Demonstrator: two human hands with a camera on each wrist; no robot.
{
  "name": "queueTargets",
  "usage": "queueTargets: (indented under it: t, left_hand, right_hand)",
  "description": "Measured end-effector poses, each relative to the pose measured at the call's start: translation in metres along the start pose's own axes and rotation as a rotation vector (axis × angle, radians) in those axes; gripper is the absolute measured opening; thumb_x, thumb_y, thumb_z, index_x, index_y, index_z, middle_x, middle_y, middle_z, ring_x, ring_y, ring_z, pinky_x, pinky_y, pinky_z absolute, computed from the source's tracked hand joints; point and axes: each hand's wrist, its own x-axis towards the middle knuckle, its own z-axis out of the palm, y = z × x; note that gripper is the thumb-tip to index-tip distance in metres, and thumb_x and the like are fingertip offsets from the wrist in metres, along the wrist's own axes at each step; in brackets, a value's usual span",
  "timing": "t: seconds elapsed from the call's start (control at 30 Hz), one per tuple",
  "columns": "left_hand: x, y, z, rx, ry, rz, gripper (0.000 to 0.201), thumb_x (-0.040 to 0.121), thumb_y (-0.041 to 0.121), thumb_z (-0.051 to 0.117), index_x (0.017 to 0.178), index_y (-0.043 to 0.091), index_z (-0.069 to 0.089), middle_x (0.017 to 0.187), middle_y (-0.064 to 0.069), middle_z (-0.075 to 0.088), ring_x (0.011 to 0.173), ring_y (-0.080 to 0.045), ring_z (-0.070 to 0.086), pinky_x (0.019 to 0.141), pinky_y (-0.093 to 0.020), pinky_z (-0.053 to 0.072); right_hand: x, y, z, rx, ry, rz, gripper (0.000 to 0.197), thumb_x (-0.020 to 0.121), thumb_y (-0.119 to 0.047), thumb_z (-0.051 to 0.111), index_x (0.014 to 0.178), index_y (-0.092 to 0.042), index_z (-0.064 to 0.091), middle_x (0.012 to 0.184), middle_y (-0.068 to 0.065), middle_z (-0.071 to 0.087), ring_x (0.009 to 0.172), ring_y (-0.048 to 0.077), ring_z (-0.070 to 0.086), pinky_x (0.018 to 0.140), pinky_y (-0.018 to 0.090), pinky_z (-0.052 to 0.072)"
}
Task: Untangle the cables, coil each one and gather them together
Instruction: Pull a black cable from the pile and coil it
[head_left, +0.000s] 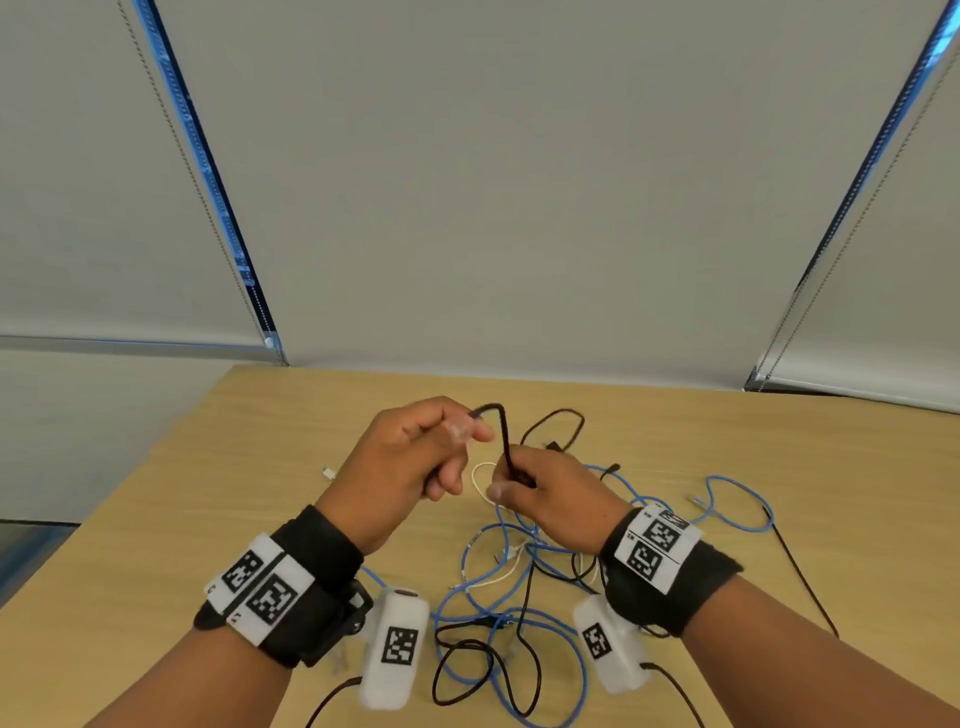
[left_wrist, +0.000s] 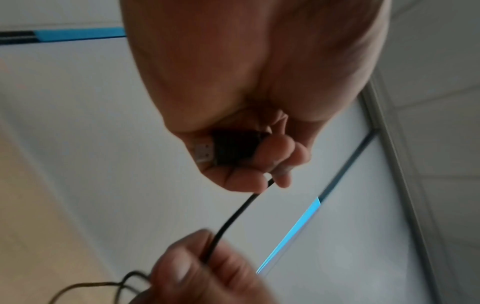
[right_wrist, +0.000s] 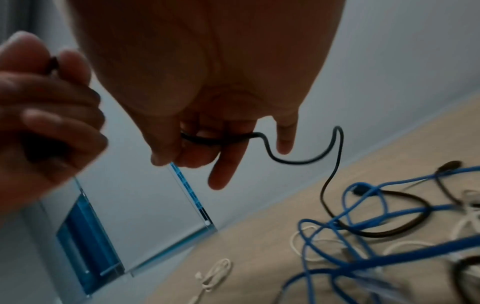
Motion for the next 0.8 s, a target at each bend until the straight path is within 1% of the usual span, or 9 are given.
queueTargets:
  t: [0.07,0.17,0.27,0.37,0.47,0.53,0.6,0.67,0.8]
  left_hand:
    - [0.002,-0.003,-0.006,-0.274,0.087,-0.051,0.03,0.097,0.034,0.058,0.101,0.008,0.073,0.069,-0.006,0.064,0.056,-0.018,0.057,0.068,-0.036,0.055]
    - [0.007,-0.013,-0.008,-0.588,0.195,-0.113,0.033,0.1,0.033,0.054,0.111,0.006,0.071,0.101,-0.016,0.075,0.09,-0.03,0.074,0.094,-0.047,0.054]
    - [0.013,-0.021,-0.002,-0.661,0.259,-0.116,0.041,0.103,0.039,0.044,0.124,0.009,0.063,0.128,-0.016,0.069,0.122,-0.033,0.065,0.109,-0.053,0.042]
    - [0.018,-0.028,0.002,-0.653,0.297,-0.088,0.044,0.104,0.042,0.043,0.131,0.011,0.059,0.137,-0.009,0.065,0.128,-0.028,0.062,0.111,-0.051,0.037]
    - [0.024,-0.034,0.006,-0.274,0.368,-0.08,0.031,0.105,0.028,0.049,0.121,0.007,0.065,0.129,-0.003,0.071,0.119,-0.022,0.068,0.11,-0.046,0.043]
    - [0.024,-0.044,0.009,0.146,0.299,-0.088,0.025,0.105,0.031,0.05,0.117,0.021,0.069,0.121,0.006,0.073,0.115,-0.011,0.068,0.108,-0.04,0.047]
    - [0.02,-0.05,0.012,0.386,0.16,-0.106,0.024,0.106,0.037,0.047,0.114,0.034,0.069,0.107,0.016,0.074,0.104,0.002,0.067,0.095,-0.033,0.05]
    - [0.016,-0.051,0.016,0.342,0.037,-0.114,0.033,0.107,0.04,0.04,0.103,0.03,0.071,0.087,0.012,0.075,0.089,-0.003,0.069,0.082,-0.032,0.047]
    - [0.017,-0.04,0.022,0.072,-0.07,-0.158,0.046,0.104,0.047,0.037,0.111,0.012,0.066,0.061,-0.012,0.066,0.098,-0.021,0.076,0.099,-0.038,0.047]
  right_hand:
    - [-0.003,0.008,-0.002,-0.032,0.011,-0.021,0.015,0.101,-0.034,0.051,0.092,-0.024,0.057,0.086,-0.003,0.067,0.079,0.016,0.062,0.08,0.048,0.052]
    - [-0.001,0.014,0.001,-0.155,0.028,-0.046,0.016,0.102,-0.034,0.048,0.113,-0.031,0.058,0.101,-0.01,0.068,0.094,0.015,0.061,0.088,0.045,0.05]
    - [0.002,0.016,0.012,-0.327,0.007,-0.021,0.031,0.101,-0.037,0.048,0.132,-0.04,0.051,0.113,-0.02,0.063,0.112,0.011,0.055,0.107,0.049,0.037]
    - [-0.002,0.015,0.02,-0.47,-0.027,0.002,0.032,0.1,-0.04,0.048,0.133,-0.041,0.048,0.115,-0.016,0.063,0.121,0.015,0.052,0.116,0.063,0.018]
    - [-0.005,0.003,0.015,-0.47,-0.031,-0.102,0.019,0.1,-0.039,0.048,0.116,-0.036,0.058,0.103,-0.011,0.071,0.103,0.015,0.064,0.111,0.053,0.028]
    - [-0.005,-0.009,0.002,-0.434,-0.001,-0.201,0.014,0.098,-0.037,0.052,0.103,-0.031,0.064,0.092,-0.009,0.072,0.082,0.015,0.065,0.085,0.035,0.045]
    - [-0.003,-0.021,-0.015,-0.341,0.065,-0.219,0.009,0.095,-0.035,0.061,0.097,-0.03,0.068,0.085,-0.01,0.072,0.073,0.011,0.063,0.069,0.03,0.046]
    - [0.001,-0.026,-0.033,-0.17,0.124,-0.156,0.009,0.089,-0.034,0.071,0.096,-0.029,0.068,0.085,-0.009,0.072,0.074,0.009,0.065,0.069,0.034,0.053]
    - [0.005,-0.025,-0.055,0.141,0.124,-0.055,0.035,0.086,-0.026,0.078,0.116,-0.033,0.064,0.111,-0.011,0.065,0.078,-0.005,0.062,0.075,0.028,0.056]
